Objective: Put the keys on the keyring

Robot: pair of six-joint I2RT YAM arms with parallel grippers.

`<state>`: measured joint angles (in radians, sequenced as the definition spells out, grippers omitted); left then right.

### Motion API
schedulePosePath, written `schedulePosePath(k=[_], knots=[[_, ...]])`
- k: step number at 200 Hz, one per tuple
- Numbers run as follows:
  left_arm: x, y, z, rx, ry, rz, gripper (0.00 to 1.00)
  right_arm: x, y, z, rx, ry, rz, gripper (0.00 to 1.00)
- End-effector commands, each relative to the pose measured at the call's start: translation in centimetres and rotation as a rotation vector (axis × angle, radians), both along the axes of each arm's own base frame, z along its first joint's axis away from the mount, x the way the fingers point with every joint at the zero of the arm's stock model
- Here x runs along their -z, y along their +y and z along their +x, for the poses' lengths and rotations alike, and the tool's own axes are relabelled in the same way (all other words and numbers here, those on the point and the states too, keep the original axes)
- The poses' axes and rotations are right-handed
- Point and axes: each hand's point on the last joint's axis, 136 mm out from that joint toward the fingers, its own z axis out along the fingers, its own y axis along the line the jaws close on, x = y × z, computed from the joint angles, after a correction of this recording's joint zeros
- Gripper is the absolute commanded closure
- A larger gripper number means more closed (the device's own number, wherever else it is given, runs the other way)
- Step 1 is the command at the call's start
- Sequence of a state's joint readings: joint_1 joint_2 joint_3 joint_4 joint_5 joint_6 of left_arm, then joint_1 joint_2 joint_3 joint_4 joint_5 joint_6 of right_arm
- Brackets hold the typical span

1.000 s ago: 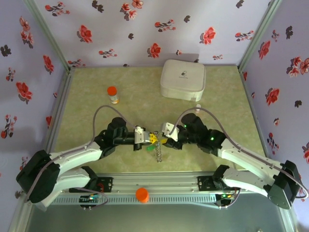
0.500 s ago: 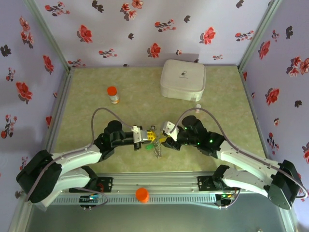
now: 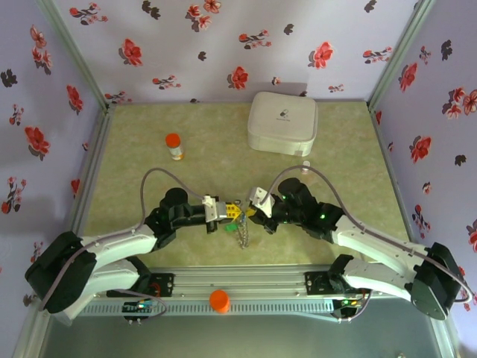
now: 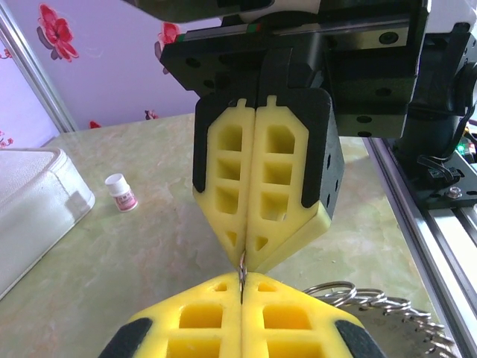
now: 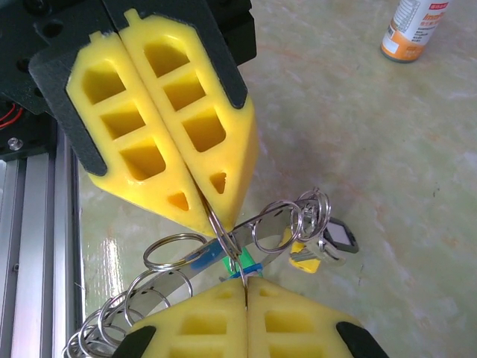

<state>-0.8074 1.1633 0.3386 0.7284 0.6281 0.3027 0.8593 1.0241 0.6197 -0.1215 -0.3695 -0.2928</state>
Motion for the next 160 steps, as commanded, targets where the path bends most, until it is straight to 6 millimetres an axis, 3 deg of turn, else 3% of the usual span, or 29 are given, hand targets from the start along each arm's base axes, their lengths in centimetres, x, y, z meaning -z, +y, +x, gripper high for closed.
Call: schedulePosePath(k=[1,86,133,151,160], knots=[[-3.3,-0.2,-0.1,0.005,-0.085,-0.111,1.00,0.2,0.0,0.6,0.032,0.017,-0.014,0.95],[-5.2,0.0,-0.4,0.005,-0.118,-0.168,1.00,0.6,0.4,0.8,0.041,0.042,-0.003,0.90],[-4.3,0.2,-0.2,-0.014,-0.104,-0.162,1.00,-1.8,-0.4,0.7,0.049,-0.048,0.064,0.78],[-5.0,0.2,0.0,-0.027,-0.102,-0.202,1.00,-2.5,-0.6,0.1,0.017,-0.096,0.090,0.75],[-4.1,0.4,-0.2,-0.029,-0.079,-0.202,1.00,-2.8,-0.5,-0.3,-0.004,-0.104,0.104,0.75]])
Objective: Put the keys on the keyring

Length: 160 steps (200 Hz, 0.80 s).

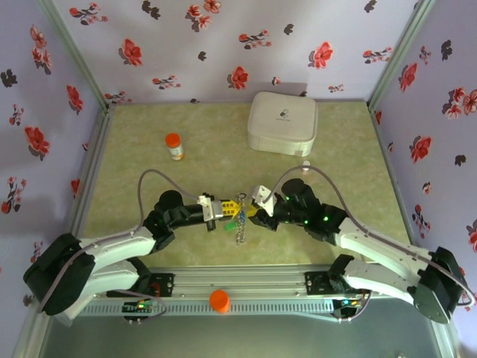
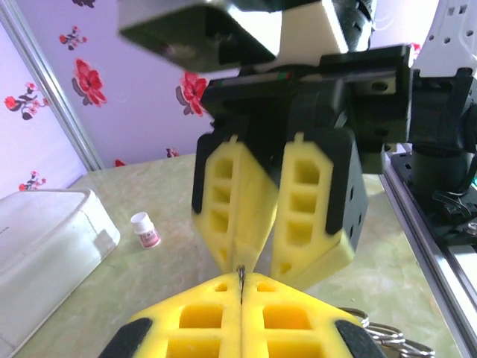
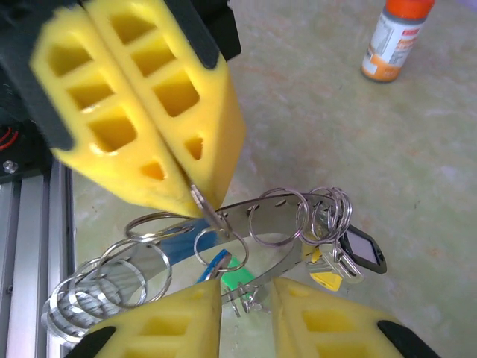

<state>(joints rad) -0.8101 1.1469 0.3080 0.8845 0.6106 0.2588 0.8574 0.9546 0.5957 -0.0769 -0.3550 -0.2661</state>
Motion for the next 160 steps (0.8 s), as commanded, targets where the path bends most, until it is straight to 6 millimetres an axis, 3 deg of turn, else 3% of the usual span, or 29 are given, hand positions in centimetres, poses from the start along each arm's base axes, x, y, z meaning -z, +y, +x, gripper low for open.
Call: schedulePosePath(k=[1,45,75,160], knots=[[-1.6,0.2,-0.1,-0.011,-0.023,-0.097,1.00,-0.9,-0.2,-0.4,-0.033,-0.063,0.034,0.75],[-1.5,-0.3,-0.1,0.011,0.017,-0.117,1.00,-1.9,0.7,-0.6,-0.064,-0.057,0.078,0.74],[-1.4,-0.3,-0.2,0.019,0.023,-0.117,1.00,-1.6,0.7,0.2,-0.021,-0.060,0.079,0.76],[-1.7,-0.4,-0.8,0.058,0.034,-0.121,1.00,-1.4,1.6,0.1,-0.041,-0.040,0.083,0.80]])
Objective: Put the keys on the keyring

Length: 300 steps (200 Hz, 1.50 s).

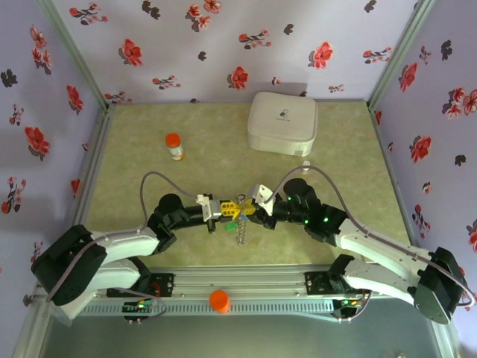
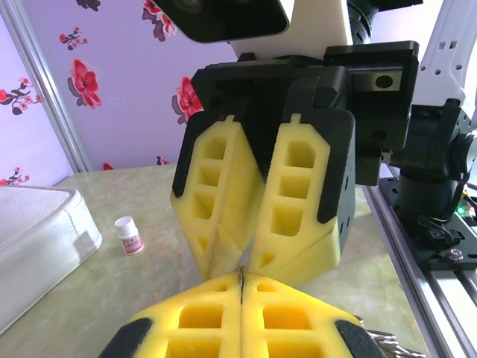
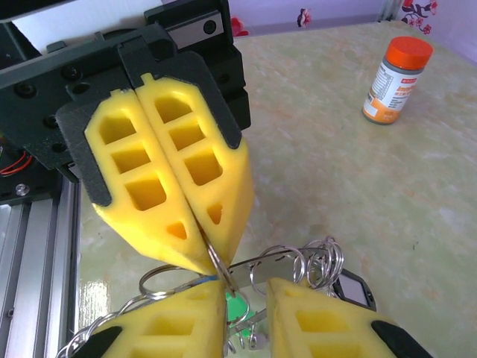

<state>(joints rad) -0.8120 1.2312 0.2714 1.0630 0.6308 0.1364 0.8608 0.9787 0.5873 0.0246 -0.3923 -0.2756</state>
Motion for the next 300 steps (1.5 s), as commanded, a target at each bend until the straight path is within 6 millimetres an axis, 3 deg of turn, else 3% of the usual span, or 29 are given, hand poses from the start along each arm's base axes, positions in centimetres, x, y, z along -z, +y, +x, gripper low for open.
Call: schedulePosePath(k=[1,45,87,109,130,167,249,268,300], knots=[[-2.0,-0.2,-0.6,0.035,-0.047,-0.063,1.00,-0.2,0.5,0.0,-0.002,0.001,0.021,0.81],[-2.2,-0.2,-0.7,0.041,-0.045,-0.067,1.00,-0.3,0.8,0.0,-0.015,0.002,0.022,0.87],[-1.9,0.0,-0.5,0.023,-0.045,-0.062,1.00,-0.7,0.8,-0.3,-0.033,-0.003,0.030,1.00],[-1.0,0.3,0.2,-0.018,-0.012,-0.026,0.73,-0.4,0.5,-0.4,-0.041,-0.013,-0.024,1.00],[1.0,0.6,0.2,-0.024,0.027,0.086,0.69,0.4,0.0,-0.3,-0.055,-0.016,-0.125,1.00],[2.4,0.8,0.2,-0.015,0.032,0.254,0.70,1.0,-0.3,-0.3,-0.085,-0.013,-0.228,1.00],[2.6,0.1,1.0,-0.014,0.021,0.294,0.75,1.3,0.9,-1.0,-0.166,-0.016,-0.317,1.00],[2.6,-0.1,1.1,-0.008,0.030,0.302,0.80,1.2,1.2,-1.2,-0.177,-0.019,-0.314,1.00],[2.4,-0.3,1.0,0.008,0.022,0.299,0.98,1.1,1.4,-1.3,-0.181,-0.019,-0.311,1.00]])
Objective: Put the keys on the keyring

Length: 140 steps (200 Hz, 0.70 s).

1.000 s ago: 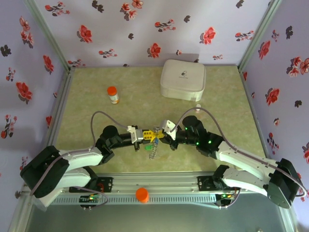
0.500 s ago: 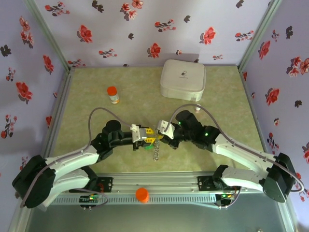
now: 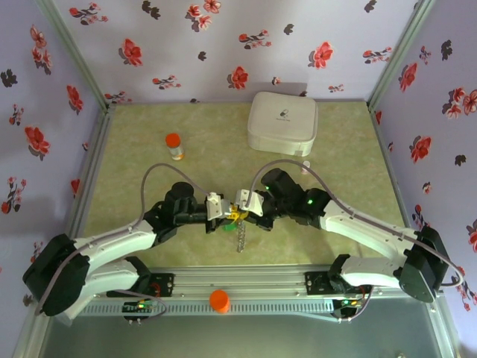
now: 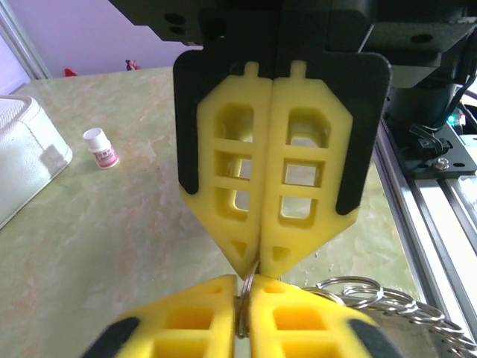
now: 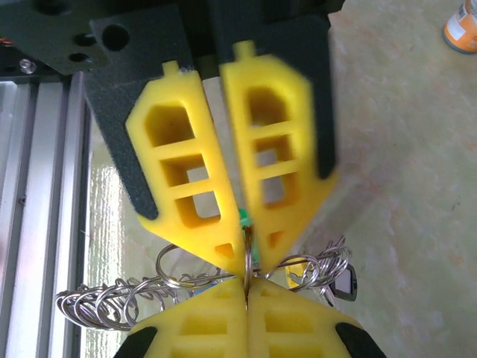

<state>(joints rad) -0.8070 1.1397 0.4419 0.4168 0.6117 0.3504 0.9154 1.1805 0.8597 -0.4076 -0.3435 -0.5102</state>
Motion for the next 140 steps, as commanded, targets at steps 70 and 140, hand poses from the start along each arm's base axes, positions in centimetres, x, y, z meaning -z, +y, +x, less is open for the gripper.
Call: schedulePosePath(k=[70,140], knots=[[-2.1,-0.5,-0.4,0.032,-0.007,-0.112,1.00,-1.7,-1.0,-0.4,0.071,-0.036,0.117,0.83],[-3.4,-0.4,-0.8,0.034,-0.017,-0.234,1.00,-2.0,-1.3,-1.2,0.121,0.006,0.246,0.78]])
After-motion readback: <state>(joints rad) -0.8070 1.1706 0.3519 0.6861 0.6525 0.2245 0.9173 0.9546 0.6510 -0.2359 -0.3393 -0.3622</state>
